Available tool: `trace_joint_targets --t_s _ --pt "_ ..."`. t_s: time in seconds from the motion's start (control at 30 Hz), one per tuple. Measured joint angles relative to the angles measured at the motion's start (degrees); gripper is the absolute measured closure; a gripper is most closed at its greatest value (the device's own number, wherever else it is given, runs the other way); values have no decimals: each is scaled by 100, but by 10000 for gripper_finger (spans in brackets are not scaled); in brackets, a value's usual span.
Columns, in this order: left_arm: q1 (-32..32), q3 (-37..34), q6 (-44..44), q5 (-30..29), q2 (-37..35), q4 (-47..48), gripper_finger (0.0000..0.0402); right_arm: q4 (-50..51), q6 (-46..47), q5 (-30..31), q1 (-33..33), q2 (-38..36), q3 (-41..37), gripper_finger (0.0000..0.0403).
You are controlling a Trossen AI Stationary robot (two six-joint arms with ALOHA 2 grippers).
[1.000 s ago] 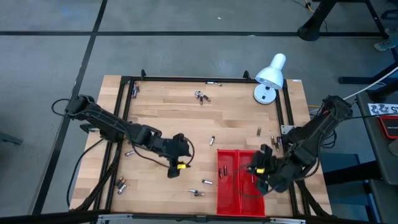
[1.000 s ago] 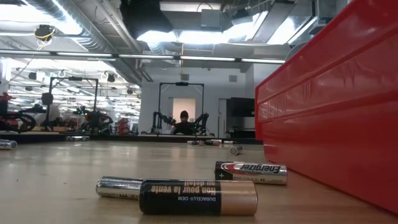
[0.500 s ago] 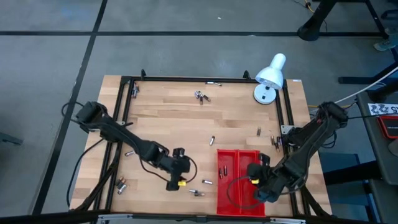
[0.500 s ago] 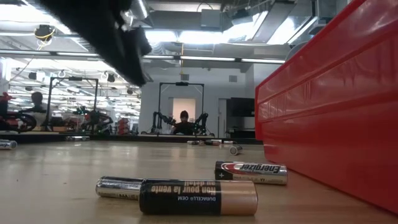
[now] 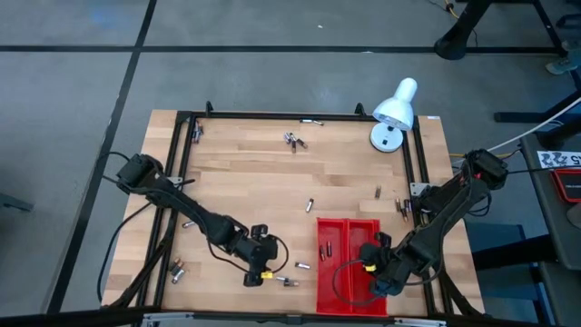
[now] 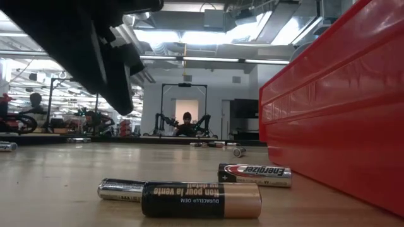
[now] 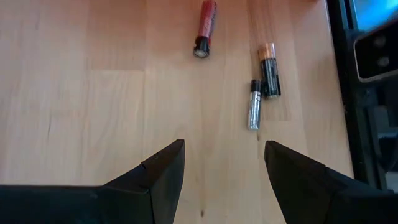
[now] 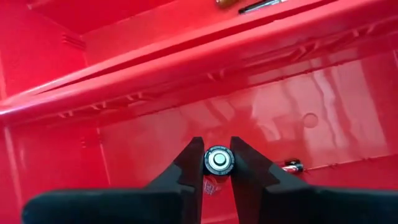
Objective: Sort batteries
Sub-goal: Put the silver battery into the right red bin
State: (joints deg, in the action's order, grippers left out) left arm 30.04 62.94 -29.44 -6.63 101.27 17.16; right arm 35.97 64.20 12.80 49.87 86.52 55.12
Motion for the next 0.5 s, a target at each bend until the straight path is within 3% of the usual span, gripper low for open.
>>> trace_joint_targets --t_s 0.5 --pt "-2 0 -96 -1 0 -25 192 30 2 182 0 -2 -49 275"
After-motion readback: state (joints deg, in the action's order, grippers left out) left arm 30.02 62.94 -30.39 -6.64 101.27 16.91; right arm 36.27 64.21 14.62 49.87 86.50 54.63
